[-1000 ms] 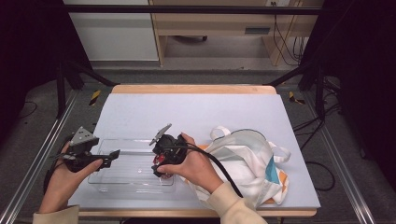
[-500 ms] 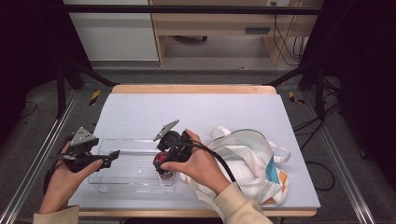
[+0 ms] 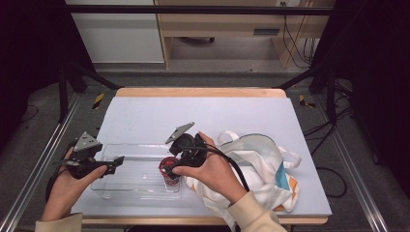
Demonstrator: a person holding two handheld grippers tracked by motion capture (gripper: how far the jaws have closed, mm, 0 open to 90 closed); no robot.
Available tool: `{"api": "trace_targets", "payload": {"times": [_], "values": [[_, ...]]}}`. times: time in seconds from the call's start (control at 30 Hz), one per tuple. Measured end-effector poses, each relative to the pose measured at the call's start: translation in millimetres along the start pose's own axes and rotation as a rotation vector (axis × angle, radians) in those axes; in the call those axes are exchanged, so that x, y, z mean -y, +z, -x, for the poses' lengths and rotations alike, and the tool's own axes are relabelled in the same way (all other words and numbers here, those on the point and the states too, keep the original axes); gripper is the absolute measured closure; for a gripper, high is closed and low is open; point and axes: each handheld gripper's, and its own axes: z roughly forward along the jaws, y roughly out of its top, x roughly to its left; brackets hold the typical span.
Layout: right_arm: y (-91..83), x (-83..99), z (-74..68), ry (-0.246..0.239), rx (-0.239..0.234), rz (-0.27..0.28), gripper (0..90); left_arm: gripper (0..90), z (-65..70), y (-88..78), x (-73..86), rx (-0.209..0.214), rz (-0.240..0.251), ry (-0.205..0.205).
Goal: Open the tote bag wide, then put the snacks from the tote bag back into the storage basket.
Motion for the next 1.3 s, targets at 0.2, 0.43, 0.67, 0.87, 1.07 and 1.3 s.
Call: {"api": "trace_targets", "payload": {"times": [0.2, 0.43, 0.67, 0.87, 1.07, 1.3], "values": [[-9.2, 1.2, 8.8, 0.016, 0.015, 0.022, 10.1, 9.6, 5.2, 3.5, -2.0, 0.007, -0.002, 0.017], [-22.1, 5.1, 18.2, 0.051, 0.038, 0.064, 9.7, 9.7, 12.4, 4.4, -6.2, 0.006, 0.001, 0.035], [-43.2, 12.6, 28.4, 0.075, 0.068, 0.114, 9.3, 9.6, 20.9, 8.4, -9.1, 0.012, -0.006, 0.055], [-61.3, 23.4, 40.3, 0.113, 0.108, 0.139, 9.1, 9.5, 27.4, 11.3, -10.4, 0.019, -0.011, 0.07], [-76.8, 36.2, 51.8, 0.144, 0.146, 0.153, 8.5, 9.5, 29.4, 11.5, -11.3, 0.023, -0.011, 0.075], [-89.7, 47.9, 60.9, 0.167, 0.175, 0.166, 7.8, 9.4, 28.3, 10.1, -11.4, 0.021, -0.009, 0.073]]}}
